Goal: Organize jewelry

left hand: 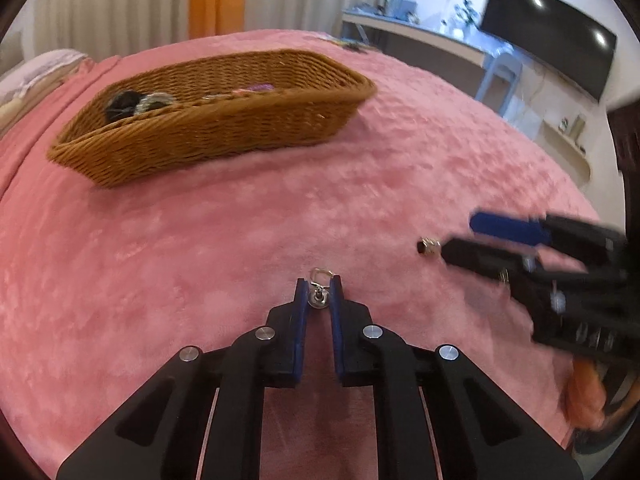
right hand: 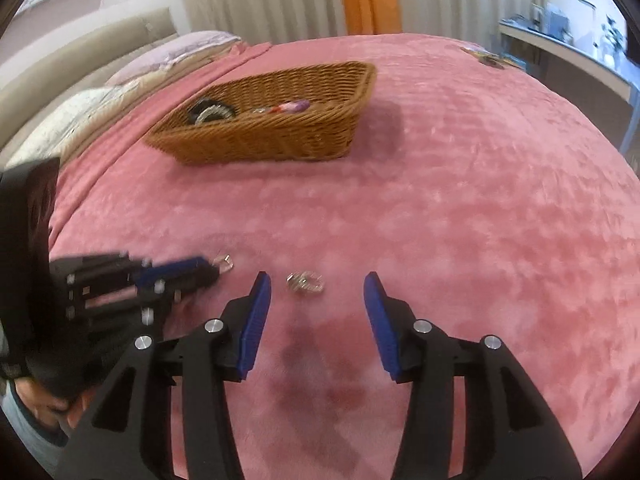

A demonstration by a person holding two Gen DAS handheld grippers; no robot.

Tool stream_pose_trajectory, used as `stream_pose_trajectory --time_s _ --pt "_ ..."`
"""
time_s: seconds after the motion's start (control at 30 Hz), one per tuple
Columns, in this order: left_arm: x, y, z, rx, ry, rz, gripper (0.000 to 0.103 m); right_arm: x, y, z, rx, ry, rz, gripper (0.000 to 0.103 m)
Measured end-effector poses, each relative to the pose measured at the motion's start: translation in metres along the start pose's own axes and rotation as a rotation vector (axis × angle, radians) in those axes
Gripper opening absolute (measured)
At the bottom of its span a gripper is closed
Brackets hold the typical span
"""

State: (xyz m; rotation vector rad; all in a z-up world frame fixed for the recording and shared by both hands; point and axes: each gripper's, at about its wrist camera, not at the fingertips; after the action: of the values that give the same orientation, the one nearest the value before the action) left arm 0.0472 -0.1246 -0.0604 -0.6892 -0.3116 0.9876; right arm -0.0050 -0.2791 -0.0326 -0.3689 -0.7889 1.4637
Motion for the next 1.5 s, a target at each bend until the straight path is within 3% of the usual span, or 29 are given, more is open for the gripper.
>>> stream_pose_trajectory --time_s 0.13,0.33,0.63,0.73,0.93,1.23,1.37,1.5 --pt "0.013 0.003 0.011 -0.065 0.013 0.072 0.009 0.014 0.005 -0.007 0.024 0.036 0.055 0.045" --pt "0.021 0.008 0.024 -0.144 0.014 0.11 0.009 0.012 0.005 -0.016 0.039 0.066 0.037 0.033" --pt "0.02 0.008 0.024 -0.147 0.02 0.1 0.009 0.018 -0.003 -0.032 0.054 0.074 0.03 0.033" --pt "0.021 0.009 0.025 -0.149 0.021 0.098 0.009 0.017 -0.002 -0.031 0.047 0.087 0.026 0.018" --pt "0.022 0.01 0.028 -0.164 0.022 0.095 0.009 0.018 0.0 -0.026 0.024 0.083 0.032 0.018" --pt "0.022 0.006 0.055 -0.253 -0.011 0.104 0.009 0.023 -0.012 0.013 -0.073 0.047 0.017 0.018" --pt "0.023 -0.014 0.093 -0.33 -0.015 0.079 0.009 0.04 -0.037 0.043 -0.142 0.043 0.052 0.018" --pt "0.029 -0.045 0.128 -0.405 -0.066 0.067 0.009 0.062 -0.07 0.066 -0.223 0.056 0.101 0.018"
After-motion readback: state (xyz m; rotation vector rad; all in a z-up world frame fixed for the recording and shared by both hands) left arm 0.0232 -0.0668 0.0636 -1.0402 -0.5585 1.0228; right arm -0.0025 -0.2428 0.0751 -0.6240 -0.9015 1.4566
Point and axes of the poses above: each gripper's, at about its wrist camera, not at the fingertips, and z roughly against the way its jaws point, x to its left, y to its underside, and after that the axes turned 7 degrees about -z, right-handed
